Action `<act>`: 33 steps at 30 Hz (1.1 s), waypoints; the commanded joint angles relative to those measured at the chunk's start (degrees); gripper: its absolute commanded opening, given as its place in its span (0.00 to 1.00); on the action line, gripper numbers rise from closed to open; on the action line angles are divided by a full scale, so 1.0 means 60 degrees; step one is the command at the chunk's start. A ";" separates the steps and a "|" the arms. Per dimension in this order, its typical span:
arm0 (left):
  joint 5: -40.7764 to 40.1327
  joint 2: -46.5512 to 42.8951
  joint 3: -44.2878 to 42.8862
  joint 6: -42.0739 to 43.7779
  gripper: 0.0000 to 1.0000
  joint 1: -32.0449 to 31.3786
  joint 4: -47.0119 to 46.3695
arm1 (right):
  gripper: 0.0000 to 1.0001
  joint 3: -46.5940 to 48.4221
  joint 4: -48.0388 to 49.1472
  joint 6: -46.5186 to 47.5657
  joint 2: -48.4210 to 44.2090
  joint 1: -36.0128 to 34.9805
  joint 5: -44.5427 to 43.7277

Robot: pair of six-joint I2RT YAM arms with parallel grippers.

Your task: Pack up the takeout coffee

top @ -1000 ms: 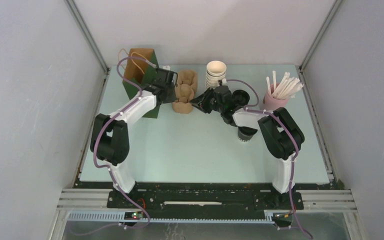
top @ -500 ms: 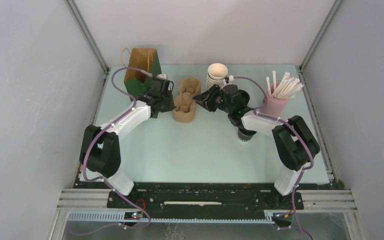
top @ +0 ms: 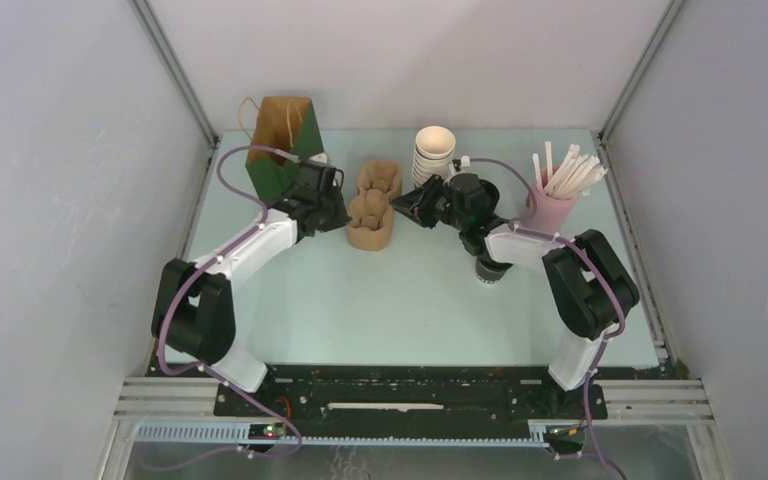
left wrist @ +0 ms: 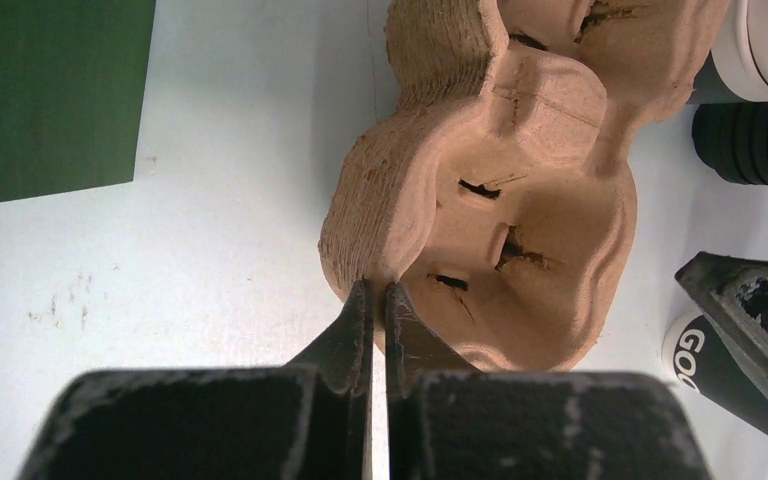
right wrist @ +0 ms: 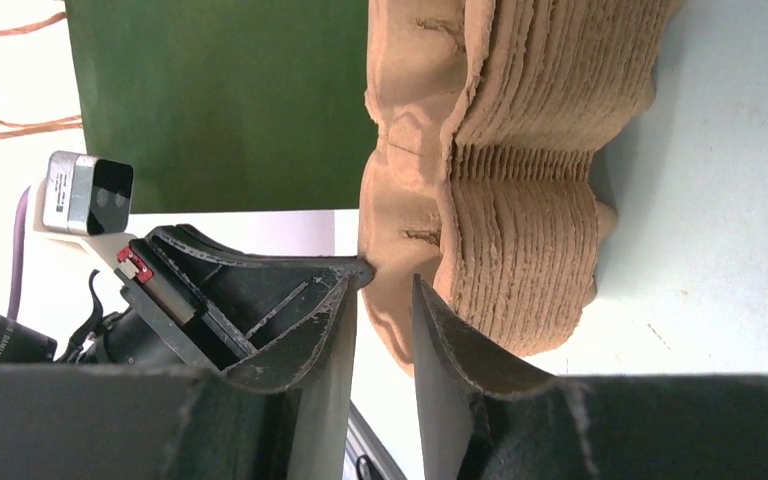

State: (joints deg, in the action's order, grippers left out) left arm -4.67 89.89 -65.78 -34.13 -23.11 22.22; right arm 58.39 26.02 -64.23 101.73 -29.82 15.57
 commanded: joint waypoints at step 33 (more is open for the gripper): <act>0.0660 -0.0244 0.0256 -0.0186 0.00 -0.0119 -0.0143 | 0.27 0.0427 0.0939 0.0045 0.0602 -0.0146 0.0415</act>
State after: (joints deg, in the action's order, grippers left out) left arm -4.27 89.56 -65.14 -34.57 -23.11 21.56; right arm 58.39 30.89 -65.95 106.94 -29.52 18.50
